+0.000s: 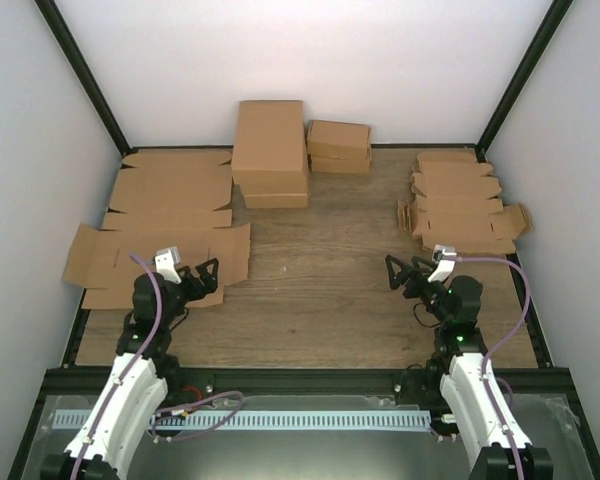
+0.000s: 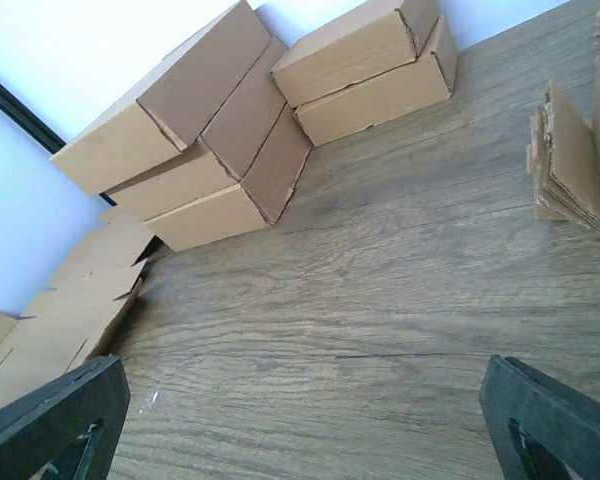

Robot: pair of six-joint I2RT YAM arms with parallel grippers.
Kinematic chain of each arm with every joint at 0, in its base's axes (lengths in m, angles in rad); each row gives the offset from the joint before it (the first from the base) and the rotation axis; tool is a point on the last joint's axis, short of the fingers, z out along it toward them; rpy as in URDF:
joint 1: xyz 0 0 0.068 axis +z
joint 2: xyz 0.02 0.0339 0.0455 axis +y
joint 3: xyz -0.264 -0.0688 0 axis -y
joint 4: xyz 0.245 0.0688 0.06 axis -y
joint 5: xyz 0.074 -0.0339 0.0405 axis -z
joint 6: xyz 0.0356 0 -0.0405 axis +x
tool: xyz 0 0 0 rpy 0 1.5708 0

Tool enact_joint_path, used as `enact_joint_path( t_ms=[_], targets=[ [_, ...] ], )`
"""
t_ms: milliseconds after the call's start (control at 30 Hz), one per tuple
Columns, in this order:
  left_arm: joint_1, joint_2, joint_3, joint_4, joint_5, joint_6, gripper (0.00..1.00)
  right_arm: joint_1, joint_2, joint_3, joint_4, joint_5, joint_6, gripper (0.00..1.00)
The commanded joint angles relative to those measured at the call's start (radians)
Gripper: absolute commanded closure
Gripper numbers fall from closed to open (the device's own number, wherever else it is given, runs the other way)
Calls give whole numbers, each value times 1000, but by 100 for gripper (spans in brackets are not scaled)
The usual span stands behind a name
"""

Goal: Fold the paper box

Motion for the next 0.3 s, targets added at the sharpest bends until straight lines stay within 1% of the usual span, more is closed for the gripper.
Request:
enact_joint_path(
  t_ms=[0,267],
  targets=[
    [-1,-40,-24,40,-1,21,0,5,-24,-9,11,17,11,0],
    [-2,-39,-24,36,20,27,0,5,19,-1,22,12,12,0]
  ],
)
